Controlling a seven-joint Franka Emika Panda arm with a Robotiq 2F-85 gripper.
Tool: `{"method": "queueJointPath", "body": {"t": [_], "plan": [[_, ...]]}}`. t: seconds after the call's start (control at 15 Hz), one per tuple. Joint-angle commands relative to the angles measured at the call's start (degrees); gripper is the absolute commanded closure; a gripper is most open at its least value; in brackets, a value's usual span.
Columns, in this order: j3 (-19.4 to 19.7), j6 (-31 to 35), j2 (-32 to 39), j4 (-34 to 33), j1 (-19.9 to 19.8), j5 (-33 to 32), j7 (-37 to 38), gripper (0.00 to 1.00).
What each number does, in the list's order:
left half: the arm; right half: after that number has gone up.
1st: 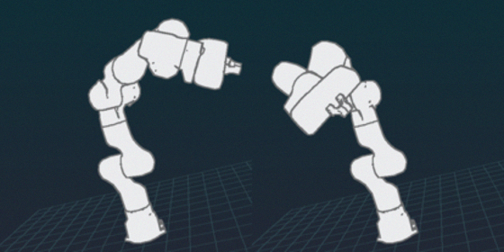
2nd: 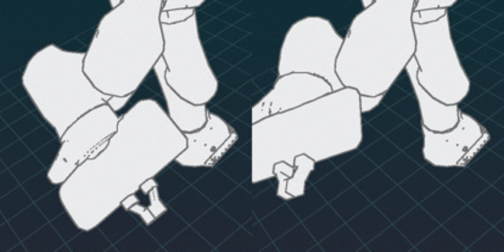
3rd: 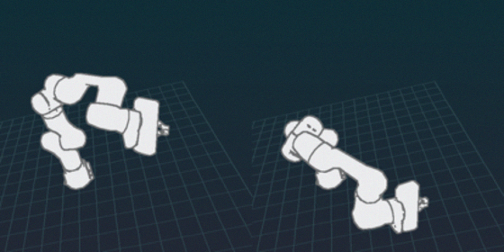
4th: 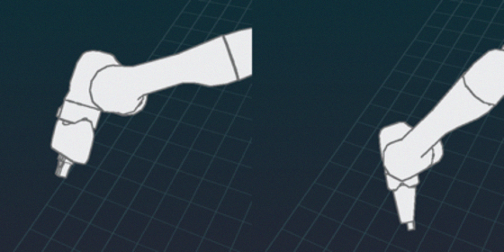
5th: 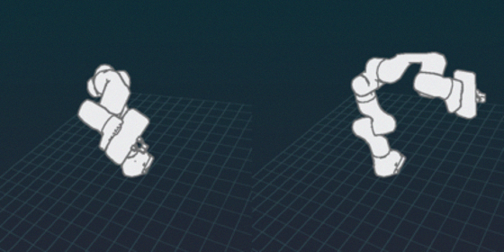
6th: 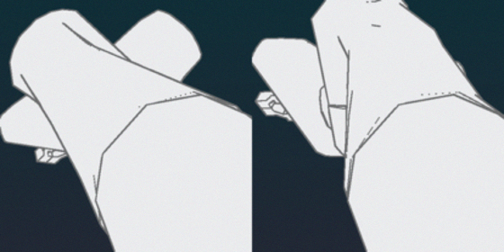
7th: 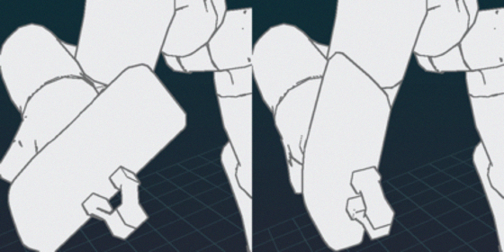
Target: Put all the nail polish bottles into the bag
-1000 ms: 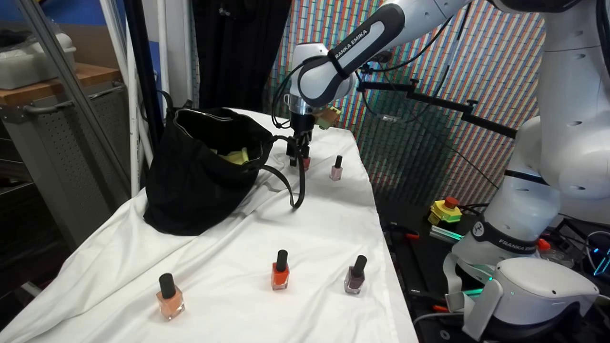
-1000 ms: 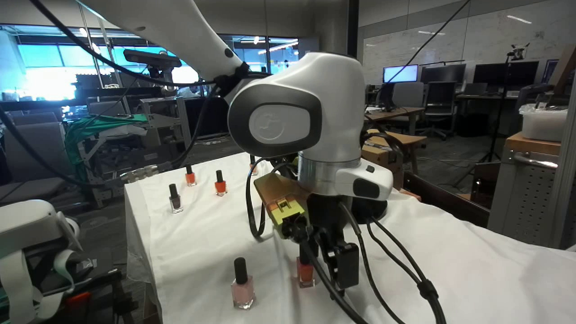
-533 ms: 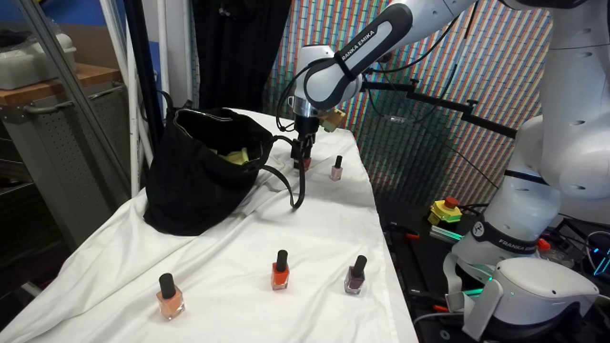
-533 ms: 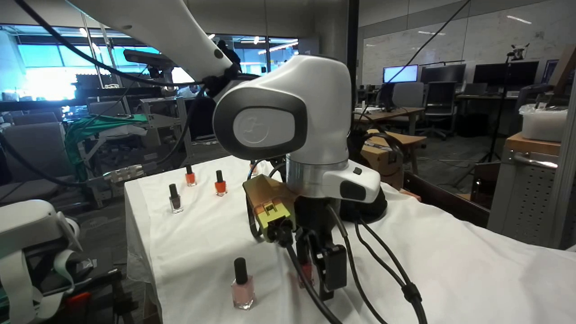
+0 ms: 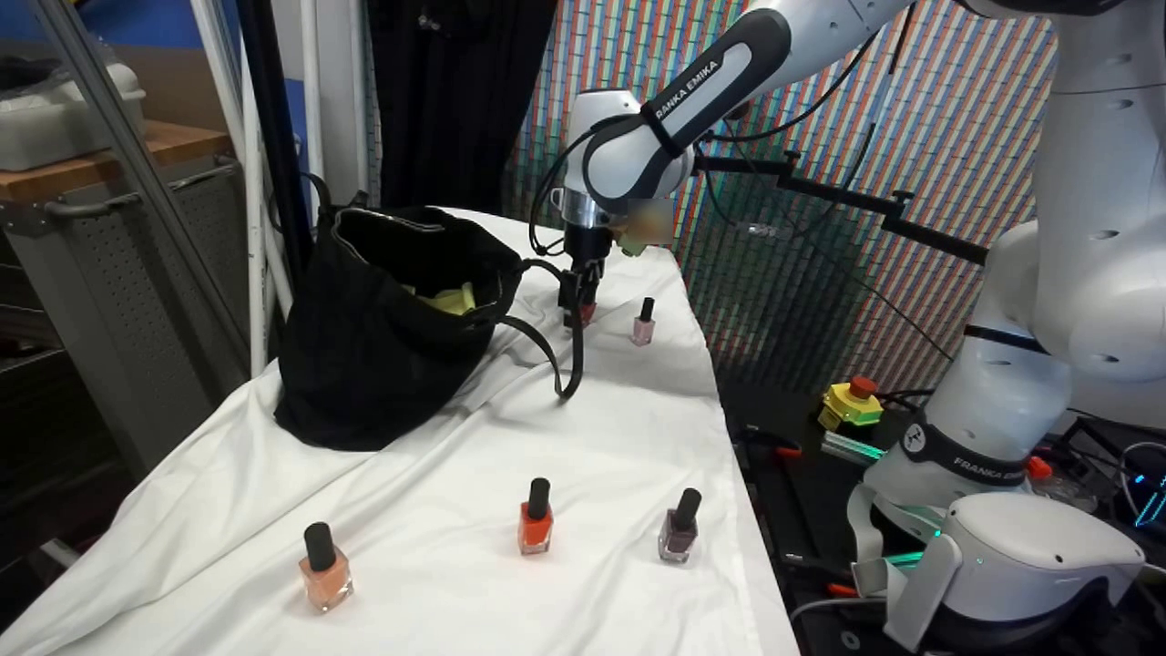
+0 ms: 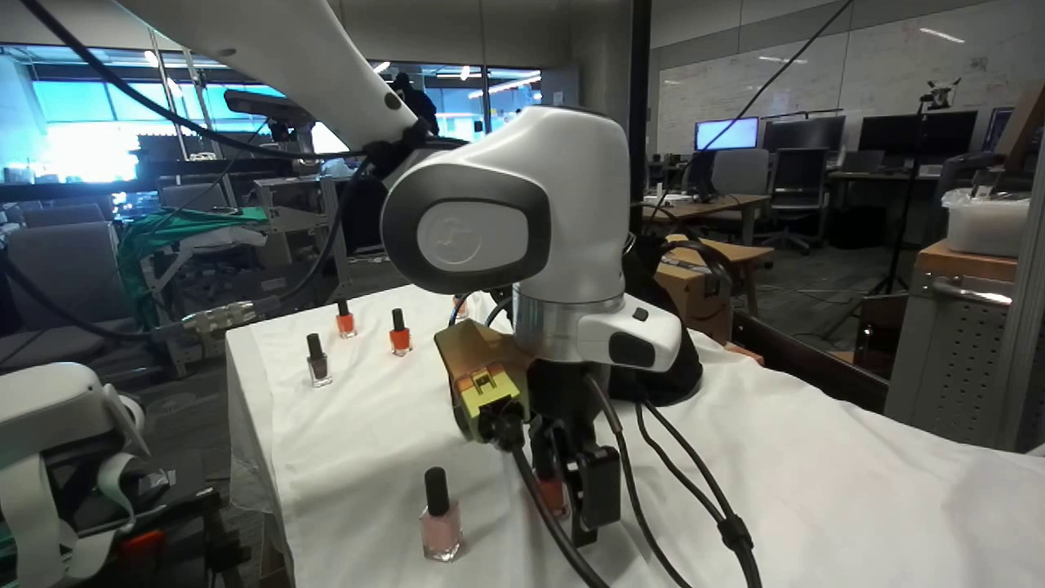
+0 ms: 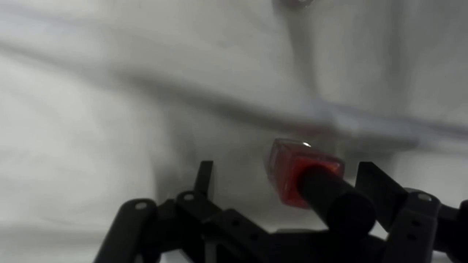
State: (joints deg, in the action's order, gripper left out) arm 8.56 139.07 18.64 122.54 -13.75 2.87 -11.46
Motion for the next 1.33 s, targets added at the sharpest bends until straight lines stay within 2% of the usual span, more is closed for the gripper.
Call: {"method": "queueJointPath", "body": {"t": [0.0,0.47,1.27], "plan": [[-0.32,1.11,-1.15,0.27,0.01,0.01,-0.48,0.0],[0.09,0.46,-2.3,-1.06,0.95,-1.44,0.58,0.0],[0.42,0.92,-4.76,1.5,1.59,-3.64,1.93,0.0]]}}
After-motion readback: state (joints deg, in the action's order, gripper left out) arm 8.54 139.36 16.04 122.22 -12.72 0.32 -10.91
